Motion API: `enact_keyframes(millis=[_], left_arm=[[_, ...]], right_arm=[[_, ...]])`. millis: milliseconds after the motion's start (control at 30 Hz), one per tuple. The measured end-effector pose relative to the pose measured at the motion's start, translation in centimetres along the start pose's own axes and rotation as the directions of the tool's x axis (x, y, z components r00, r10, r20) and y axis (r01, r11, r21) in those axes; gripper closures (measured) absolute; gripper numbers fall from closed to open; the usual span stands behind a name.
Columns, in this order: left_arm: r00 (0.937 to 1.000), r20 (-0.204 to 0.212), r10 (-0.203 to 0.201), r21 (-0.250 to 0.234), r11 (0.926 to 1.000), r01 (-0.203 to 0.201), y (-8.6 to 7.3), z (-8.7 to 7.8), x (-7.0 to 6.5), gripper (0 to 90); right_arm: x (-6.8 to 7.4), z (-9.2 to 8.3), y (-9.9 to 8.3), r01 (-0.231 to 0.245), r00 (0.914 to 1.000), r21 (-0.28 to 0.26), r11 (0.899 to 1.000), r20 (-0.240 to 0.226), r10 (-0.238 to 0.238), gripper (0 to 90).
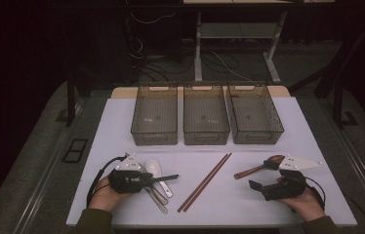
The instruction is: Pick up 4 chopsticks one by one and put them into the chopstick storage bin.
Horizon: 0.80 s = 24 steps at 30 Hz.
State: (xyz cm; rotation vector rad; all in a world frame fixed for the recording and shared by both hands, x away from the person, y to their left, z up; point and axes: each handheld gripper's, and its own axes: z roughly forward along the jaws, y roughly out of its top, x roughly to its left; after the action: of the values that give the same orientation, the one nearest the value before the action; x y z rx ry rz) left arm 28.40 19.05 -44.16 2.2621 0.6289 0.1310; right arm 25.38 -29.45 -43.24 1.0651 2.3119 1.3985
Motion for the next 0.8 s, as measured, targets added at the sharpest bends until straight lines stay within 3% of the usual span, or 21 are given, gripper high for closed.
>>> enact_keyframes(millis=[800], left_arm=[[0.9999, -0.013, 0.008, 0.017, 0.9998, -0.008, 0.31, 0.23, -0.01, 78.5]], right_arm=[[0.01, 0.06, 0.01, -0.002, 1.0, 0.0, 1.0, -0.001, 0.002, 2.9]])
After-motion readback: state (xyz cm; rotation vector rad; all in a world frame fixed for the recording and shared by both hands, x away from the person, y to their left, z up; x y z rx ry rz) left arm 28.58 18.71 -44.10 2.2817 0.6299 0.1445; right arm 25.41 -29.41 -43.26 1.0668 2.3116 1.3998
